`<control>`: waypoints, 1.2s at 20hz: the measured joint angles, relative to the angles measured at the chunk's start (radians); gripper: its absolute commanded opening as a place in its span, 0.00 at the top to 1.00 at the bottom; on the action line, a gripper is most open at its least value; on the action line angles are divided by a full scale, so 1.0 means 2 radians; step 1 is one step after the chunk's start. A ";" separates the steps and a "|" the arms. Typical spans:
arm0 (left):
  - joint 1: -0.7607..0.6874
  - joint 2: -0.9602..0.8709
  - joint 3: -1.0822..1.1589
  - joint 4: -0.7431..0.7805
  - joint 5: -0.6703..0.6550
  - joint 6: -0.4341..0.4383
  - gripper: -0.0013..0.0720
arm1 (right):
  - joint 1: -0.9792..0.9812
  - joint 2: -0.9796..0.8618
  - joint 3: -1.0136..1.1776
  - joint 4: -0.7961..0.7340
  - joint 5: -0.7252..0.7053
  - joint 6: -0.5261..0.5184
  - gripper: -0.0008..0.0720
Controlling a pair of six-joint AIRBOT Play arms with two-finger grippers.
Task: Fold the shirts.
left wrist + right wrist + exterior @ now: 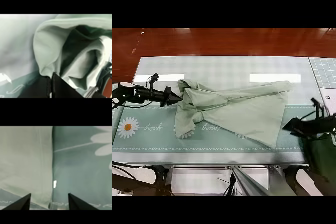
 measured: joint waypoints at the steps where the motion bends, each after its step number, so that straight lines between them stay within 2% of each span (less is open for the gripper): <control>1: 0.000 0.002 0.000 0.000 0.000 0.001 0.95 | 0.000 0.015 -0.020 0.008 -0.004 0.002 0.24; 10: 0.000 0.010 0.006 -0.003 -0.008 0.003 0.95 | 0.009 0.058 -0.089 0.040 -0.031 0.048 0.24; 13: 0.000 0.011 0.007 -0.004 -0.008 0.003 0.95 | 0.061 0.060 -0.101 0.041 -0.059 0.083 0.25; 15: 0.000 0.011 0.008 -0.006 -0.009 0.003 0.95 | 0.111 0.060 -0.108 0.038 -0.085 0.126 0.26; 16: 0.000 0.011 0.008 -0.007 -0.009 0.003 0.95 | 0.139 0.058 -0.112 0.039 -0.100 0.151 0.34; 17: 0.000 0.011 0.008 -0.007 -0.009 0.003 0.95 | 0.163 0.054 -0.113 0.037 -0.116 0.170 0.57; 18: 0.000 0.011 0.008 -0.007 -0.009 0.003 0.95 | 0.189 0.048 -0.115 0.033 -0.138 0.186 0.85; 19: 0.000 0.011 0.009 -0.007 -0.009 0.003 0.95 | 0.211 0.044 -0.116 0.033 -0.159 0.198 0.95; 22: 0.000 0.019 0.018 -0.007 -0.011 0.006 0.95 | 0.250 0.038 -0.095 0.028 -0.196 0.212 0.95; 24: 0.000 0.040 0.039 -0.007 -0.011 0.007 0.95 | 0.262 0.046 -0.048 0.027 -0.201 0.197 0.95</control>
